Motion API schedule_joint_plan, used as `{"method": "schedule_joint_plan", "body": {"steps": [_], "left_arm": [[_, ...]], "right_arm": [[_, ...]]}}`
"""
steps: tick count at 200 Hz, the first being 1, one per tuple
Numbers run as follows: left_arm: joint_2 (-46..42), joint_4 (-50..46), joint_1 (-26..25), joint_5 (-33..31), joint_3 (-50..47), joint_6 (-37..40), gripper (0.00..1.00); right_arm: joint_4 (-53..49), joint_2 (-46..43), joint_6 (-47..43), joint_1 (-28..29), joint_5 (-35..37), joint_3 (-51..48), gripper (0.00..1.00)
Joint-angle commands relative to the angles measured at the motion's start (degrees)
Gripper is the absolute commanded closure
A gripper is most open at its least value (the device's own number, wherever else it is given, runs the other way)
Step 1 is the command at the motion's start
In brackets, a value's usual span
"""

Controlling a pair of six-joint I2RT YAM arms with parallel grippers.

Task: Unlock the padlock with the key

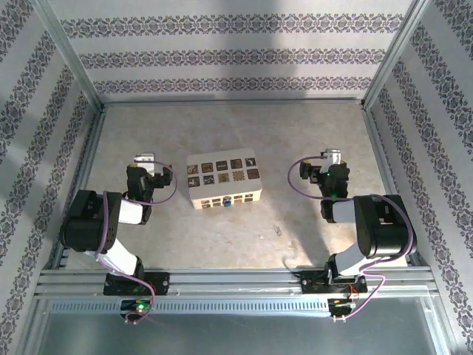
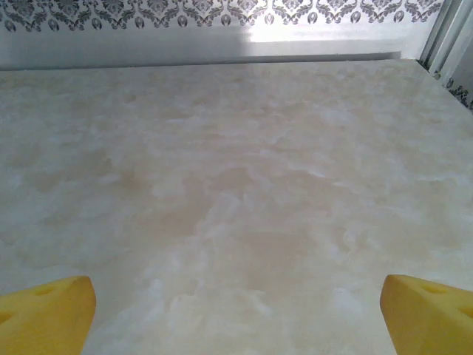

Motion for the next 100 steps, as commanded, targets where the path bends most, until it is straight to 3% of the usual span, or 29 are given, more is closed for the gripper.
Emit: {"method": "schedule_joint_plan", "body": {"steps": [1, 100], "left_arm": [[-0.7, -1.0, 0.3, 2.1, 0.7, 0.9, 0.01], [-0.7, -1.0, 0.3, 0.7, 0.8, 0.2, 0.01]], "right_arm": [[1.1, -0.4, -1.0, 0.5, 0.7, 0.7, 0.02], [1.0, -0.4, -0.9, 0.5, 0.6, 0.7, 0.01]]}}
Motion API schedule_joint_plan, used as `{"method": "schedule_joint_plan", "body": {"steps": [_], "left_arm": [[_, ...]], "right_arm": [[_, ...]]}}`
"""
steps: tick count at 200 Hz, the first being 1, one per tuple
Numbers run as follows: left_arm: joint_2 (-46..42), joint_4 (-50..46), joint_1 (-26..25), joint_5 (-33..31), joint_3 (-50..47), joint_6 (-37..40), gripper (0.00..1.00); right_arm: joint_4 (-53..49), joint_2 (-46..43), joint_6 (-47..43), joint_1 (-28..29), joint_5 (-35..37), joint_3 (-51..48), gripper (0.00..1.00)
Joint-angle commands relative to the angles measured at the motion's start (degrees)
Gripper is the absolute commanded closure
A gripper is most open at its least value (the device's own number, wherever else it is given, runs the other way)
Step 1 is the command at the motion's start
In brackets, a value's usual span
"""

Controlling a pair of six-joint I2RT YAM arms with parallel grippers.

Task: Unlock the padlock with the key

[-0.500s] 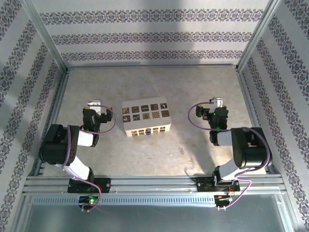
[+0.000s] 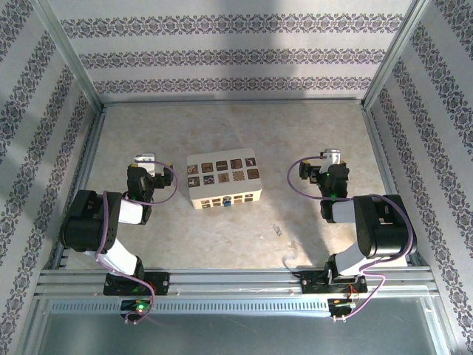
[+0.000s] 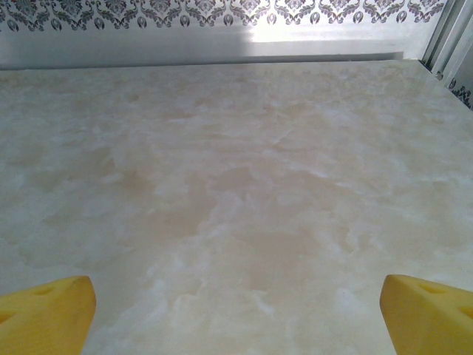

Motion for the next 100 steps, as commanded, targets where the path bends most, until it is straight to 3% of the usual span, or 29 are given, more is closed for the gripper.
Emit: {"method": "schedule_joint_plan", "body": {"steps": [1, 44, 100], "left_arm": [[-0.7, -1.0, 0.3, -0.4, 0.8, 0.3, 0.01], [-0.7, -1.0, 0.3, -0.4, 0.8, 0.2, 0.01], [-0.7, -1.0, 0.3, -0.4, 0.8, 0.2, 0.01]], "right_arm": [[1.0, -0.4, -0.8, 0.5, 0.6, 0.7, 0.02], [1.3, -0.4, 0.3, -1.5, -3.6, 0.5, 0.02], [1.5, -0.4, 0.5, -1.7, -4.2, 0.4, 0.02]]}}
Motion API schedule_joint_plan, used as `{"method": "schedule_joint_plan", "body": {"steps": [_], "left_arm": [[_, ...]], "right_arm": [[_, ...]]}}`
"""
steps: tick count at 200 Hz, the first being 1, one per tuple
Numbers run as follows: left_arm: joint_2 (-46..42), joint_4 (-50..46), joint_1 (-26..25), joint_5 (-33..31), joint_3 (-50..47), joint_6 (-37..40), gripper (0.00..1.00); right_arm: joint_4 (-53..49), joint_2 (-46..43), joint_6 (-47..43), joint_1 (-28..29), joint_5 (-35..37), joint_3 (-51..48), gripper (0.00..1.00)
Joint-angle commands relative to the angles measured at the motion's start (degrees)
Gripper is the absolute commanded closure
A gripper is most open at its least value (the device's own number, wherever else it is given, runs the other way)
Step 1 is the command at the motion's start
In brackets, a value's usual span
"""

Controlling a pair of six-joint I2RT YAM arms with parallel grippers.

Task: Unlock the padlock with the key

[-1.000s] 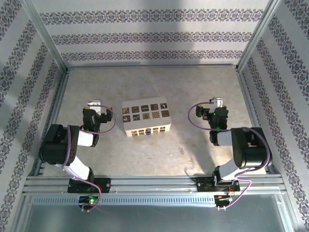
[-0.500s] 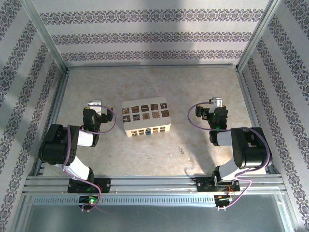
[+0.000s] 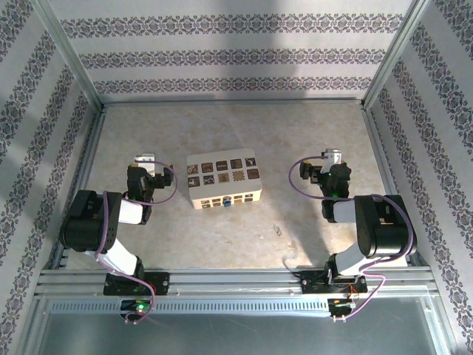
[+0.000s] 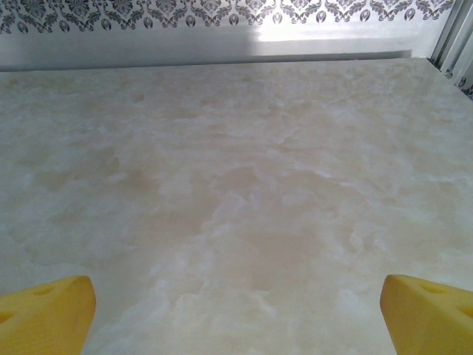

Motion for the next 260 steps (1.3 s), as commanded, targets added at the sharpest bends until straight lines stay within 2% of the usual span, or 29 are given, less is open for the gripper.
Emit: {"method": "schedule_joint_plan", "body": {"steps": [1, 23, 53, 72, 88, 102, 126, 154, 192, 212, 234, 260], "left_arm": [[-0.7, -0.8, 0.3, -0.5, 0.8, 0.3, 0.01], [-2.7, -1.5, 0.3, 1.0, 0.4, 0.9, 0.01], [-10.7, -8.9, 0.3, -1.9, 0.8, -0.3, 0.01], [-15.6, -13.5, 0.3, -3.7, 1.6, -1.1, 0.01], [-20.1, -18.2, 0.3, -7.3, 3.2, -5.6, 0.01], [-23.8, -26.0, 0.4, -7.9, 7.0, -9.4, 0.01], [-26.5, -40.5, 0.4, -3.2, 15.4, -13.6, 0.01], [-28.0, -48.6, 0.4, 1.9, 20.4, -17.0, 0.01], [-29.5, -61.5, 0.5, 8.2, 24.5, -22.2, 0.01], [-29.2, -66.4, 0.4, 11.1, 25.0, -26.3, 0.01], [-27.9, -67.0, 0.4, 15.2, 23.9, -32.5, 0.01], [-25.3, -66.7, 0.2, 20.1, 23.6, -35.7, 0.0]], "right_arm": [[1.5, -0.4, 0.4, -0.5, -1.4, 0.4, 0.02], [2.7, -0.6, 0.9, -0.9, -1.9, -0.3, 0.02], [4.0, -5.1, 3.0, -2.0, 0.0, -3.6, 0.02], [-10.3, -13.6, 3.3, -2.0, 0.6, -0.6, 0.02], [-23.3, -20.3, 4.8, -2.0, 0.0, 4.3, 0.02], [-31.3, -25.2, 7.3, -2.1, -2.5, 7.5, 0.02], [-39.5, -30.4, 13.8, -2.0, -9.0, 12.0, 0.02], [-48.3, -33.2, 23.1, -1.9, -15.1, 16.3, 0.02], [-52.1, -34.4, 32.5, -1.2, -24.6, 17.4, 0.02], [-56.7, -33.6, 32.8, 0.7, -25.9, 18.6, 0.01], [-60.8, -31.3, 31.5, 4.4, -25.8, 20.0, 0.01], [-63.3, -28.4, 28.3, 9.6, -20.9, 20.9, 0.02]]}}
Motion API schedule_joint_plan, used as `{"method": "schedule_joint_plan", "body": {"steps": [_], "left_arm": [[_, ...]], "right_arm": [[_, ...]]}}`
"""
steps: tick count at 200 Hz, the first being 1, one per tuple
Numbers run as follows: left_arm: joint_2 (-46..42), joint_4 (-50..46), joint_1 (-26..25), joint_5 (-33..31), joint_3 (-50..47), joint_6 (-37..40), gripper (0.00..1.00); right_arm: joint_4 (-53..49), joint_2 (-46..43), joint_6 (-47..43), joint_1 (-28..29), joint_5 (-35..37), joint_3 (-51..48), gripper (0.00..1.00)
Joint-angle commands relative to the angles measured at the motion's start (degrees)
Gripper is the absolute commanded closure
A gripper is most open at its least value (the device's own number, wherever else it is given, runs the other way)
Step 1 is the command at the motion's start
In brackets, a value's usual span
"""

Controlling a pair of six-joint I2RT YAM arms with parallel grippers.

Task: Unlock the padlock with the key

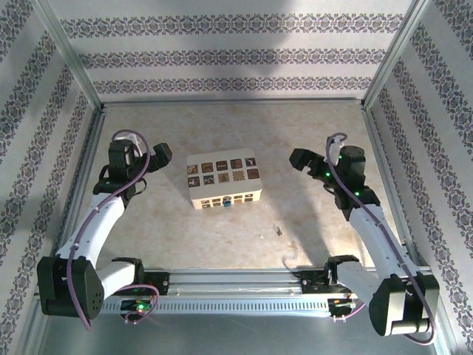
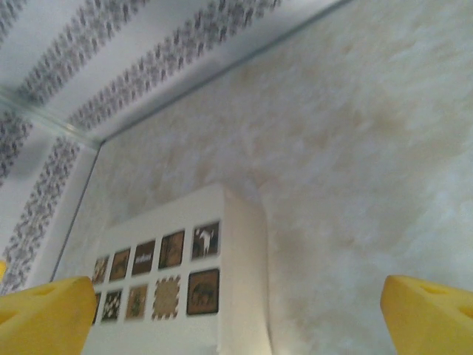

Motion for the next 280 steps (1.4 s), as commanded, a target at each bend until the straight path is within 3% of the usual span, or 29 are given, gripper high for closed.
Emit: {"method": "schedule_joint_plan", "body": {"steps": [1, 26, 51, 104, 145, 205, 280], "left_arm": [[2.2, -3.6, 0.1, 6.7, 0.1, -6.6, 0.0], [3.6, -1.5, -0.6, 9.4, -1.9, -9.9, 0.0], [5.8, 0.3, -2.9, 12.5, -3.5, -13.3, 0.0], [6.7, 3.0, -10.9, 11.3, -7.4, -19.3, 0.0], [8.9, 5.4, -13.4, 10.3, -6.9, -20.2, 0.0], [16.9, 9.0, -18.2, 12.8, -1.2, -20.2, 0.0], [24.1, 10.6, -19.0, 13.5, 7.1, -17.8, 0.0]], "right_arm": [[-5.2, 2.3, -2.0, 4.0, 2.6, 2.2, 0.02], [-6.7, 7.2, -4.1, 7.7, 6.8, 4.1, 0.02], [-6.5, 13.2, -4.2, 10.9, 6.2, 6.8, 0.02], [-2.6, 21.5, -1.1, 17.7, 3.0, 7.8, 0.02], [-1.7, 26.0, 0.0, 21.1, 1.6, 9.4, 0.02], [-1.4, 28.6, 0.7, 22.7, 0.8, 11.0, 0.02], [-0.7, 29.7, 0.6, 22.5, 0.6, 12.3, 0.02]]}}
